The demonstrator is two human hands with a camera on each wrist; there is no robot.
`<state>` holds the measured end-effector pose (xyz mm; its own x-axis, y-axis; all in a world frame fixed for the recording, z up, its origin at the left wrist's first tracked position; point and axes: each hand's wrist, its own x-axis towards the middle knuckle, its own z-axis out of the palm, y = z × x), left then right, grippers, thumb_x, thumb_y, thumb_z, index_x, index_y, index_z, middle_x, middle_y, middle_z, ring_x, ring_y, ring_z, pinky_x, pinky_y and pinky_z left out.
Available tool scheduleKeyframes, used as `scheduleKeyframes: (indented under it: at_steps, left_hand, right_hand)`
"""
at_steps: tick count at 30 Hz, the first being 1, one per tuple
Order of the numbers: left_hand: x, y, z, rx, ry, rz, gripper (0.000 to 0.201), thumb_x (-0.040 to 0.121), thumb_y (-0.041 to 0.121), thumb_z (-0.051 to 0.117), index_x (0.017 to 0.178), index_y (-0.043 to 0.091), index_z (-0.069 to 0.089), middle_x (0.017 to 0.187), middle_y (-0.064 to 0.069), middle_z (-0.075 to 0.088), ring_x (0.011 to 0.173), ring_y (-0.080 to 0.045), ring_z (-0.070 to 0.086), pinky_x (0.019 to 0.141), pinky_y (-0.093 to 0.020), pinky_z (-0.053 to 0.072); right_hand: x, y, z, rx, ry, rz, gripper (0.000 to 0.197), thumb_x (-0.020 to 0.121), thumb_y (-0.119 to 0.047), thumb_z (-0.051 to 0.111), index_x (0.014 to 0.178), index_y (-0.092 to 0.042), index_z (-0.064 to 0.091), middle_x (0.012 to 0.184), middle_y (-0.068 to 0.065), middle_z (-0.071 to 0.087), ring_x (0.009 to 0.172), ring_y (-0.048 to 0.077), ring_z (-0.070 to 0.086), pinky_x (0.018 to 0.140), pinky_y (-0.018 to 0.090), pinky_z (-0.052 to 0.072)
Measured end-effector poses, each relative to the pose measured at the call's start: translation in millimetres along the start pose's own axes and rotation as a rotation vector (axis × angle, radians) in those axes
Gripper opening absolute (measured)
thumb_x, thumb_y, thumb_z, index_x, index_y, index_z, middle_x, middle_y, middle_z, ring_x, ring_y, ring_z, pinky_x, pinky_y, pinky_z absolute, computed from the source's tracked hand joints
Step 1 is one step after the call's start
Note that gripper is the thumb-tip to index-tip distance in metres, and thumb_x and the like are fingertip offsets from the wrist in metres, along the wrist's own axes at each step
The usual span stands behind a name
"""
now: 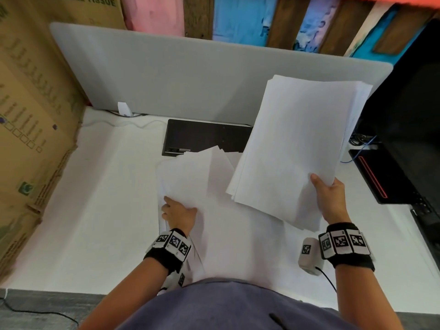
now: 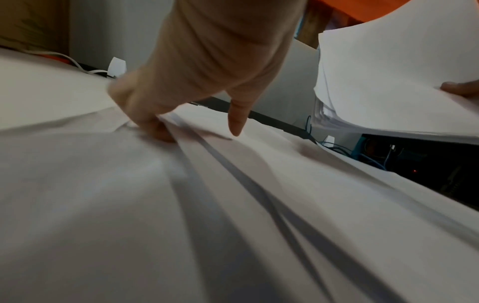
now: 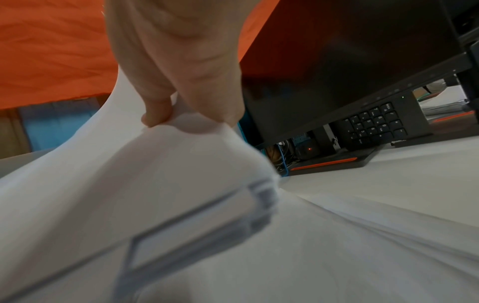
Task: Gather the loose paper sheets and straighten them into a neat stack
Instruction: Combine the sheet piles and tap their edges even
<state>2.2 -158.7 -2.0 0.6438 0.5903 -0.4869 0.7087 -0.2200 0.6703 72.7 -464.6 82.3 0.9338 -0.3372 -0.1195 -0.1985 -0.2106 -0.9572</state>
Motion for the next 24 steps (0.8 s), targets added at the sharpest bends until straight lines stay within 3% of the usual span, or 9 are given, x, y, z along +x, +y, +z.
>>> scheduleKeyframes:
  at_steps: [3,7,9,11,13,18,22,24]
  left_hand:
    - [-0.2,5.6,7.2,-0.254,-0.057,0.065,0.098,0.081,0.003,0.065,0.146,0.007,-0.007,0.149,-0.022,0.014,0.134,-0.035,0.03,0.107,-0.037,0.031]
    - [-7.5,9.8,21.8,-0.324,-0.086,0.167,0.095,0.079,-0.003,0.065,0.146,0.007,-0.001,0.146,-0.018,0.027,0.132,-0.029,0.035,0.108,-0.03,0.028]
    - [-9.2,11.0,29.8,-0.331,-0.167,0.163,0.082,0.077,-0.002,0.068,0.143,0.004,0.02,0.137,-0.016,0.045,0.123,-0.029,0.047,0.102,-0.03,0.038]
    - [-10.3,11.8,38.0,-0.32,-0.265,0.153,0.056,0.073,-0.002,0.07,0.125,0.002,0.048,0.124,-0.017,0.058,0.109,-0.028,0.057,0.089,-0.029,0.046]
    - [-14.1,13.5,45.8,-0.291,-0.317,0.173,0.042,0.072,-0.003,0.07,0.112,0.0,0.059,0.116,-0.019,0.063,0.099,-0.024,0.059,0.082,-0.027,0.048]
    - [-11.5,25.6,56.0,-0.265,-0.388,0.118,0.036,0.075,-0.006,0.066,0.11,-0.006,0.058,0.109,-0.018,0.062,0.094,-0.025,0.057,0.083,-0.03,0.048]
    - [10.6,32.6,31.5,-0.512,-0.336,0.064,0.034,0.08,-0.002,0.064,0.113,-0.004,0.059,0.112,-0.017,0.062,0.095,-0.022,0.057,0.087,-0.033,0.047]
    - [10.3,31.8,24.5,-0.569,-0.41,0.059,0.038,0.081,0.005,0.066,0.117,0.001,0.057,0.11,-0.013,0.062,0.098,-0.024,0.058,0.089,-0.033,0.047]
  right_hand:
    - [0.8,0.9,-0.3,0.0,0.01,0.0,0.033,0.089,-0.02,0.059,0.117,-0.001,0.057,0.098,0.01,0.06,0.074,0.011,0.054,0.062,0.024,0.043]
    - [0.2,1.9,-4.0,-0.017,0.022,0.002,0.031,0.09,-0.018,0.058,0.116,-0.001,0.058,0.098,0.011,0.06,0.077,0.019,0.055,0.063,0.024,0.043]
    - [-0.8,3.0,-7.6,-0.03,0.03,0.002,0.03,0.09,-0.017,0.057,0.114,0.001,0.058,0.098,0.012,0.059,0.082,0.024,0.055,0.064,0.025,0.043]
    - [-1.9,4.2,-11.2,-0.026,0.033,0.008,0.03,0.09,-0.017,0.058,0.113,0.002,0.058,0.097,0.013,0.059,0.083,0.025,0.054,0.064,0.026,0.043]
    - [-3.2,4.4,-14.0,-0.022,0.038,0.015,0.03,0.09,-0.017,0.057,0.113,0.002,0.058,0.098,0.014,0.059,0.087,0.027,0.053,0.064,0.026,0.043]
    - [-5.8,3.7,-21.5,-0.019,0.062,0.011,0.03,0.091,-0.016,0.056,0.115,0.002,0.057,0.099,0.013,0.058,0.089,0.027,0.053,0.064,0.026,0.043]
    - [-7.5,3.1,-29.9,-0.008,0.099,0.008,0.028,0.091,-0.015,0.055,0.114,0.002,0.058,0.099,0.014,0.058,0.079,0.022,0.055,0.063,0.024,0.043]
    - [-7.5,4.1,-33.0,0.01,0.121,0.01,0.029,0.091,-0.014,0.055,0.115,0.003,0.057,0.099,0.014,0.059,0.082,0.024,0.056,0.063,0.024,0.044]
